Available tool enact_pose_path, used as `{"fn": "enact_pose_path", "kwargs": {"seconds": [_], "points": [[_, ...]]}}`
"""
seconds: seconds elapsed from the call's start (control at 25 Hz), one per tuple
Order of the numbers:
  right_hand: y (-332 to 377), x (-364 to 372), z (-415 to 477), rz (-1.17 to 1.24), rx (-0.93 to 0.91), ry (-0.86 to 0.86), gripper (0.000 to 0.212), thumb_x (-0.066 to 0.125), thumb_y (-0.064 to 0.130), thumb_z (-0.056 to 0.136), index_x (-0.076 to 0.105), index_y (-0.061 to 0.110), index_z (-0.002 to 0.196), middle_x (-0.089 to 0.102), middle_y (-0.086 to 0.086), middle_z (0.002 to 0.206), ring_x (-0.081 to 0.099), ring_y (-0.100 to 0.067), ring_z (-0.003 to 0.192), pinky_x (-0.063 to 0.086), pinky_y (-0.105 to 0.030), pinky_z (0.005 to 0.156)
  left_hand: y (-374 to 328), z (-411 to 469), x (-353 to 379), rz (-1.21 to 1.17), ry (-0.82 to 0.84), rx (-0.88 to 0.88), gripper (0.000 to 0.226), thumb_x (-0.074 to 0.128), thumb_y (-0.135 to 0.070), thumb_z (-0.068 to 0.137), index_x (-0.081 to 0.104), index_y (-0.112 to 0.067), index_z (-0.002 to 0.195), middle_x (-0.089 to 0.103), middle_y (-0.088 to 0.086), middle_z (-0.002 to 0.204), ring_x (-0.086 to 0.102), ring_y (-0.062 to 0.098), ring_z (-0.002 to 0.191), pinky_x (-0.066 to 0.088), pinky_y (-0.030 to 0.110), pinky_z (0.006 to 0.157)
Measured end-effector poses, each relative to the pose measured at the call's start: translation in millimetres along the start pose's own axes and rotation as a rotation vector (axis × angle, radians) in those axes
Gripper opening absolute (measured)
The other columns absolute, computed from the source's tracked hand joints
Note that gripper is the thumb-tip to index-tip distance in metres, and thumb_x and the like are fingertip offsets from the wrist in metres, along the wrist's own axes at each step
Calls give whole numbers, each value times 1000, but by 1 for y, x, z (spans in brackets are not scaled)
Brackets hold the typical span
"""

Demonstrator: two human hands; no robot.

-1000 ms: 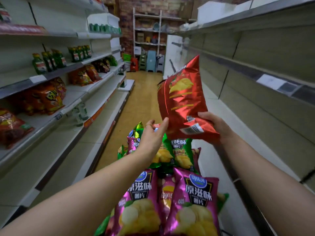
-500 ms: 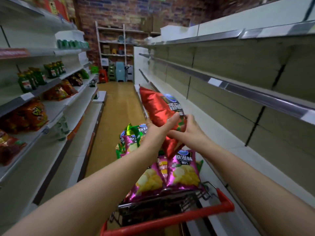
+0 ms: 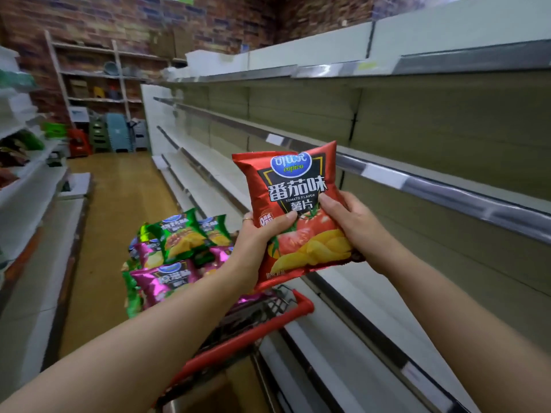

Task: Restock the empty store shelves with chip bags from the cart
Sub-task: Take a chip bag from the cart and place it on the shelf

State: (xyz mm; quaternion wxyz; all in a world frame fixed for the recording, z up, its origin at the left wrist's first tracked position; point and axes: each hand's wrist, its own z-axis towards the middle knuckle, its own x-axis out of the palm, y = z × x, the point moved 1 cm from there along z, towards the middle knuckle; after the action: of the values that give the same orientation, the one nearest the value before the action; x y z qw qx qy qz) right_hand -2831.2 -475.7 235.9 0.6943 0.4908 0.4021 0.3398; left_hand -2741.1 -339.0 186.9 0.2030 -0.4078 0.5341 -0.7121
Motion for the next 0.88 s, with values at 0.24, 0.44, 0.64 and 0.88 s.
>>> {"fn": "enact_pose_path", "kwargs": {"seconds": [0.24, 0.44, 0.64, 0.88], "points": [[12, -110, -135, -104, -59, -354, 32, 59, 35, 87, 52, 21, 115, 66, 5, 104, 65, -7, 88, 53, -25, 79, 37, -60, 132, -56, 375, -32, 80, 79, -32, 60, 48, -8, 129, 65, 22, 115, 65, 42, 98, 54, 50, 82], [32, -191, -268, -168, -42, -587, 48, 61, 47, 79, 53, 21, 119, 68, 3, 109, 67, -16, 96, 52, -43, 91, 60, -142, 248, -116, 562, -100, 87, 81, -30, 57, 42, -9, 132, 64, 21, 117, 65, 42, 99, 54, 52, 82], [58, -246, -400, -204, -28, -797, 54, 61, 51, 74, 53, 20, 118, 68, 1, 108, 67, -16, 95, 52, -43, 90, 70, -232, 347, -131, 769, -139, 90, 82, -32, 54, 42, -10, 131, 66, 19, 115, 66, 39, 97, 55, 48, 81], [84, -298, -553, -270, 14, -1115, 41, 60, 43, 84, 56, 18, 117, 69, 3, 105, 67, -13, 94, 53, -39, 89, 81, -346, 457, -150, 1065, -239, 69, 77, -24, 65, 49, -10, 126, 69, 16, 111, 68, 35, 93, 57, 45, 78]]}}
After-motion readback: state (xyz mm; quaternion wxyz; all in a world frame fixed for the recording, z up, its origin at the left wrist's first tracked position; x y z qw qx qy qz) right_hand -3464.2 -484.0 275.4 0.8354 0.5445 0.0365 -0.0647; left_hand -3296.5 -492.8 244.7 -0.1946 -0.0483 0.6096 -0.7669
